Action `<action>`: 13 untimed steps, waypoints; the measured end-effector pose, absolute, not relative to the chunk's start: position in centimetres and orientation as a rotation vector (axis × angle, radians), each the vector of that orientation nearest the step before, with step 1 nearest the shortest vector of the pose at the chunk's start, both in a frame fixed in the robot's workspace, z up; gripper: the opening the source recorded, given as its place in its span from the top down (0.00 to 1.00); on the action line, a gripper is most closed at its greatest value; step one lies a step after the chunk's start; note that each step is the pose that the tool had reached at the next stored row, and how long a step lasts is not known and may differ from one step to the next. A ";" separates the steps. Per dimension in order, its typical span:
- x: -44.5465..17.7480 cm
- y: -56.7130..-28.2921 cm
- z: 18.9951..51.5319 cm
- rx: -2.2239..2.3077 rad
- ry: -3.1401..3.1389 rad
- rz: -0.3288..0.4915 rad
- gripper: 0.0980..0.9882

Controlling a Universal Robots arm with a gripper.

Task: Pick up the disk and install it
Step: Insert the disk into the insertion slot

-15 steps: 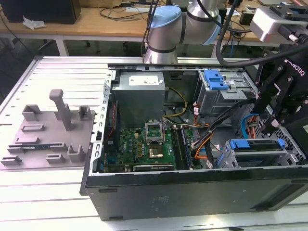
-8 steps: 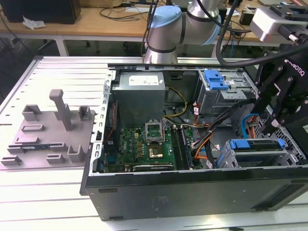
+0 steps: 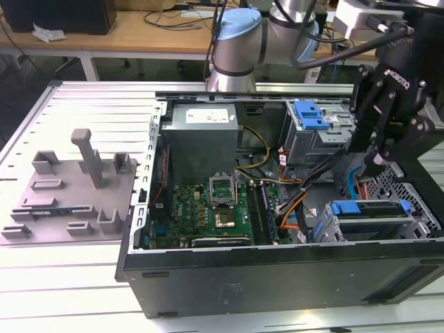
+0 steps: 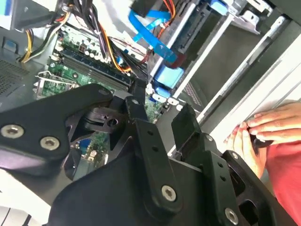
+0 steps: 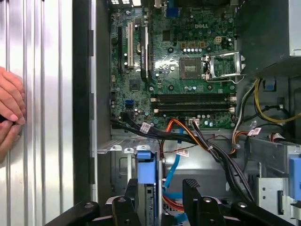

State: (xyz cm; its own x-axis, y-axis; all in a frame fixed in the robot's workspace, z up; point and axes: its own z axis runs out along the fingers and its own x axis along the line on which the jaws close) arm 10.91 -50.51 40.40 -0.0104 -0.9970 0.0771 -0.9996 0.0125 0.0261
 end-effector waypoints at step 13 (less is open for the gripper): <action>12.8 -48.0 40.1 2.049 -2.216 0.122 0.55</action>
State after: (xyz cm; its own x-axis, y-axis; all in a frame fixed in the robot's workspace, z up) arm 12.82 -48.01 40.11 -0.0760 -0.9868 0.1434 -0.9965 0.0800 0.0227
